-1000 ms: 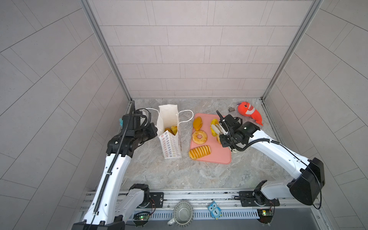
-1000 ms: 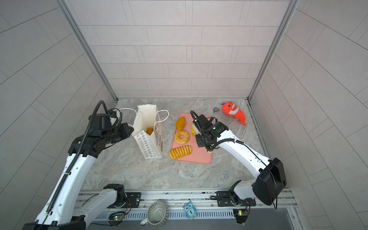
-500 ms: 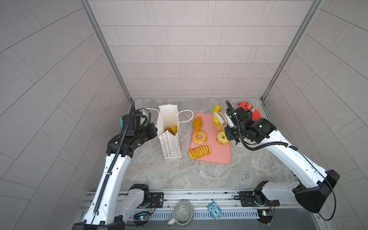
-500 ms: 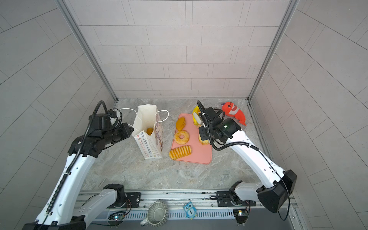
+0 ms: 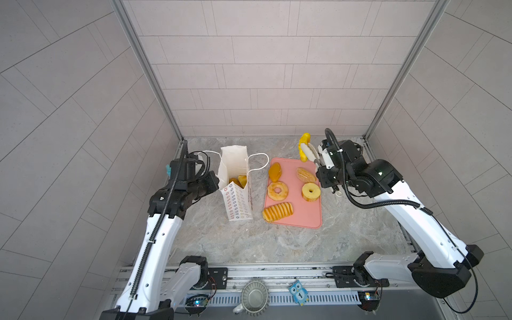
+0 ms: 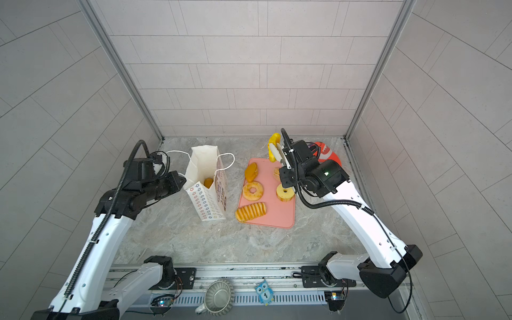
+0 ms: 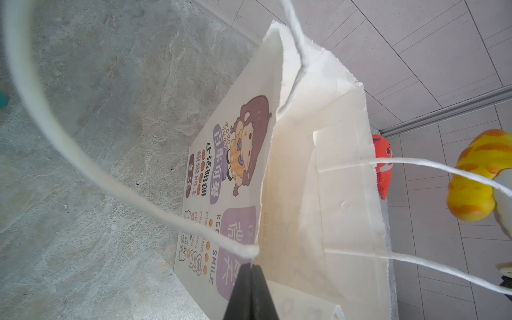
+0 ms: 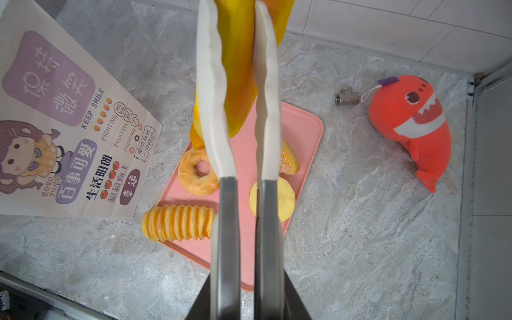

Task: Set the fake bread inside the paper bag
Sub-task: 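Lift the yellow long bread off the tray with the tong, then carry the bread in the tong over the bag held by the left gripper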

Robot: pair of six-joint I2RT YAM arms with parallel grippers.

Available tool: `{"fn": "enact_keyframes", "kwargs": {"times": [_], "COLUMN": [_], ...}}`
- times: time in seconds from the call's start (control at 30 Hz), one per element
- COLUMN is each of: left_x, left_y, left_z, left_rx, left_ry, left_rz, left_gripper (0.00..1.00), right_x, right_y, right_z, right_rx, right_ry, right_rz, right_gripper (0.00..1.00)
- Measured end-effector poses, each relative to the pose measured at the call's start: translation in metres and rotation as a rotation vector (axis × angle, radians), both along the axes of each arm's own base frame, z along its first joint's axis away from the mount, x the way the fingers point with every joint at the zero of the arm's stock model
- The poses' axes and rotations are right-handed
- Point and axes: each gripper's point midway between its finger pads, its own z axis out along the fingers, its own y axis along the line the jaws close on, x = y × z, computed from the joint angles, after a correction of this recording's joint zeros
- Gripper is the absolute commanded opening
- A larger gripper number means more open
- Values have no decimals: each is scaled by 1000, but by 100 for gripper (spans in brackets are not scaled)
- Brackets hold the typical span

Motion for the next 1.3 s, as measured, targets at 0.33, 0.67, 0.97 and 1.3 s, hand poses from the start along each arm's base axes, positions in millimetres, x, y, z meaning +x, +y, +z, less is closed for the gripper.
{"fn": "enact_keyframes", "kwargs": {"times": [0.33,0.67,0.97,1.3], "left_x": [0,0,0,0], "left_y": [0,0,0,0], "left_z": [0,0,0,0], "left_rx": [0,0,0,0], "left_ry": [0,1,1,1], "left_rz": [0,0,0,0], "left_gripper": [4,4,4,4], "right_x": [-2,-9,-25,-34], "right_y": [16,65,120,168], "right_z": [45,76,85,71], "right_rx": [113,198,212,180], "right_ry": [-78,-123,-122,-85], "right_rz": [65,209,353,444], "right_gripper": [28,27,27,27]}}
